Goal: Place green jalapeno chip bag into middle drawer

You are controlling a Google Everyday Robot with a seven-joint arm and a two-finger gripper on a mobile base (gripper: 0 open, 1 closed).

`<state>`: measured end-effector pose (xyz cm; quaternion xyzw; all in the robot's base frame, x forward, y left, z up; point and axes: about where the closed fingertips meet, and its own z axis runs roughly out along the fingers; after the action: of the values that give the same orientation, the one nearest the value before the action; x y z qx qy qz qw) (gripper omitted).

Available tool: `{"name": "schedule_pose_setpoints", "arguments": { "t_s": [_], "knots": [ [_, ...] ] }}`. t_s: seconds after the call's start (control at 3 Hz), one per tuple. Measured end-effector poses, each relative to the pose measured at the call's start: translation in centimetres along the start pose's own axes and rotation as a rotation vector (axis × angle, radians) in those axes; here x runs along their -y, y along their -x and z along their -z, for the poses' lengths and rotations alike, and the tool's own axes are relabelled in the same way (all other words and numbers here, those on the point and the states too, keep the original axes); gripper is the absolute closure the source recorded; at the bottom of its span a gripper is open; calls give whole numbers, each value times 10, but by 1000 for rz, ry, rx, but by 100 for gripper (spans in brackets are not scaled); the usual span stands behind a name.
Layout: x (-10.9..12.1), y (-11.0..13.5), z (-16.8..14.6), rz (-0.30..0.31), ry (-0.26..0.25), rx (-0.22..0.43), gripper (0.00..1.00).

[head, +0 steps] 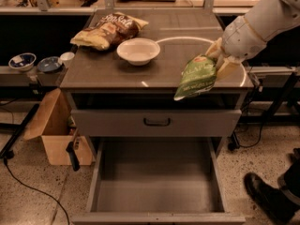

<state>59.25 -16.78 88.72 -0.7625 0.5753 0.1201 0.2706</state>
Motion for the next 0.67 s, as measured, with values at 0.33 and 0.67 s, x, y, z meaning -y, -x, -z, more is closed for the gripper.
{"name": "schedule_pose_setpoints", "arguments": {
  "t_s": [0.33,0.67],
  "knots": [
    [-28,5,0,-38,-3,-4,100],
    [-52,4,-6,-93,-27,-21,100]
  ]
}}
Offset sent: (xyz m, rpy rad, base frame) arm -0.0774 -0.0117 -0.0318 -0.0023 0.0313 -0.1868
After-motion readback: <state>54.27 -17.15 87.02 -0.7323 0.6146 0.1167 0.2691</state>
